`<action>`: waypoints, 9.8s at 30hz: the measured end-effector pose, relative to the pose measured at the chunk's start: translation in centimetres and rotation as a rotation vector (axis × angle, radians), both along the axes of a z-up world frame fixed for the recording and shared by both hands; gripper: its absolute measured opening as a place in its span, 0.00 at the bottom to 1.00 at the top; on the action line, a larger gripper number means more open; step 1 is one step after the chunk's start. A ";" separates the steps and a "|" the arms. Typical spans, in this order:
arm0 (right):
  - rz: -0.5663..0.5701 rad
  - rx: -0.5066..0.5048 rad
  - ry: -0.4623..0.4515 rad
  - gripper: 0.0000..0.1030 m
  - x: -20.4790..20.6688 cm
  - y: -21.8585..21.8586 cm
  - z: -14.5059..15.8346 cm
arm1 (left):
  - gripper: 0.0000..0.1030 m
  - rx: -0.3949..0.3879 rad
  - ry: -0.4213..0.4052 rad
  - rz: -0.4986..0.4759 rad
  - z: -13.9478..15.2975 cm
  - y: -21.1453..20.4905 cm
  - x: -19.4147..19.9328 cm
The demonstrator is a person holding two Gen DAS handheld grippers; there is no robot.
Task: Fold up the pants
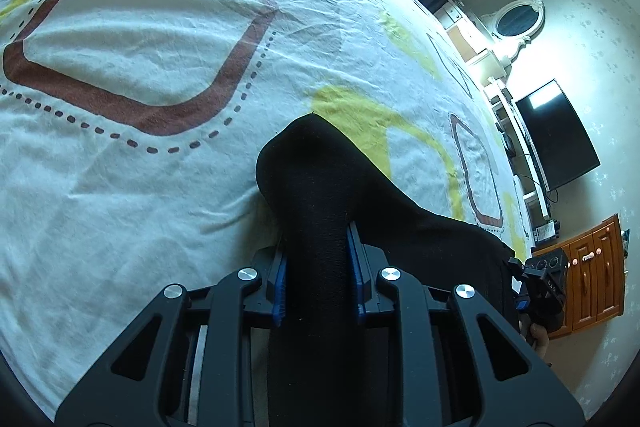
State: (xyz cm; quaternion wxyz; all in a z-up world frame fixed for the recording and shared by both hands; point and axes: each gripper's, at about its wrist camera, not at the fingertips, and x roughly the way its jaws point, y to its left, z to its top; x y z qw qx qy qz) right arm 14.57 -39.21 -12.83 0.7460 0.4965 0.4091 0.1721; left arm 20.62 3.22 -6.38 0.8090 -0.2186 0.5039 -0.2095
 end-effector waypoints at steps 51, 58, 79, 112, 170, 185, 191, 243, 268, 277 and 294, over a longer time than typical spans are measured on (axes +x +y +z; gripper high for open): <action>0.186 -0.083 0.104 0.40 -7.9 3.4 1.0 | 0.36 -0.182 0.067 0.013 -1.5 2.5 -12.1; 0.203 -0.088 0.091 0.37 -7.1 3.0 1.4 | 0.34 -0.144 0.059 0.036 -1.3 2.2 -12.9; 0.203 -0.077 0.075 0.36 -8.0 2.8 2.2 | 0.30 -0.133 0.074 0.036 -0.9 2.3 -13.7; 0.182 -0.033 0.032 0.46 2.9 1.6 0.5 | 0.32 -0.180 0.001 -0.056 -2.6 3.8 -1.1; 0.142 -0.028 0.036 0.36 -7.8 1.0 0.6 | 0.34 -0.122 0.019 -0.041 -1.6 1.8 -11.0; 0.138 -0.019 0.046 0.35 -9.3 0.9 1.0 | 0.33 -0.069 0.015 -0.056 -1.3 1.5 -11.3; 0.123 0.009 0.056 0.35 -9.3 0.5 0.1 | 0.33 -0.068 0.014 -0.058 -1.3 1.4 -11.2; 0.077 0.031 0.148 0.42 -14.4 -2.9 0.1 | 0.86 0.087 0.018 0.025 -0.3 1.5 -13.9; 0.162 -0.776 0.020 0.76 -16.5 7.8 8.9 | 0.93 0.334 -0.183 0.191 5.5 -1.9 -23.2; 0.163 -0.808 0.017 0.76 -17.2 8.4 8.5 | 0.93 0.414 -0.210 0.166 5.4 -3.2 -23.4; 0.142 -0.794 0.036 0.76 -17.4 8.2 8.3 | 0.93 0.498 -0.268 0.134 6.1 -4.6 -23.8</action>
